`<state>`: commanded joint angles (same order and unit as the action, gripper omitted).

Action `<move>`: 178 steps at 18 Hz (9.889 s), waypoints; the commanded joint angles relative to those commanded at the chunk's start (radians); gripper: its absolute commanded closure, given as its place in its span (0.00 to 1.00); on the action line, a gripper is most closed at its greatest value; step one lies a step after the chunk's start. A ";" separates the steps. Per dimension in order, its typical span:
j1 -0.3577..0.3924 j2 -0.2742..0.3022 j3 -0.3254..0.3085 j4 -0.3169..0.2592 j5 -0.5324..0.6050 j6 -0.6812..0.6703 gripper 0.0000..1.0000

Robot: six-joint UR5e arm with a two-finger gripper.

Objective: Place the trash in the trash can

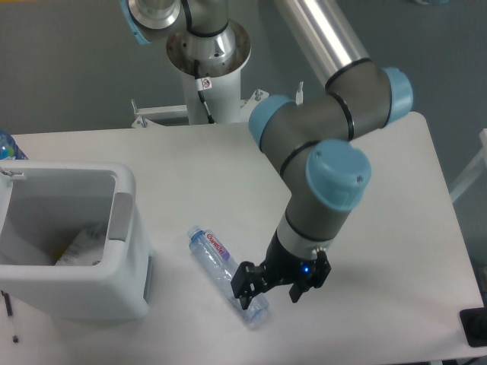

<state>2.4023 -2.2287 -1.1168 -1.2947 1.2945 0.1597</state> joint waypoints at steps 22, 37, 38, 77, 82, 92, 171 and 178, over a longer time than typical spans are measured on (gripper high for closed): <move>-0.089 -0.137 0.002 -0.025 0.235 -0.169 0.10; -0.117 -0.167 0.002 -0.021 0.312 -0.206 0.24; -0.117 -0.169 0.002 -0.021 0.313 -0.210 0.28; -0.011 0.142 0.000 0.276 -0.109 -0.217 0.52; 0.003 0.207 0.000 0.281 -0.211 -0.215 0.52; 0.012 0.253 0.009 0.382 -0.327 -0.216 0.51; 0.288 0.181 -0.227 0.128 0.072 0.771 0.00; 0.279 0.173 -0.221 0.071 0.184 0.973 0.00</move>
<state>2.6814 -2.0555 -1.3376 -1.2239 1.4786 1.1332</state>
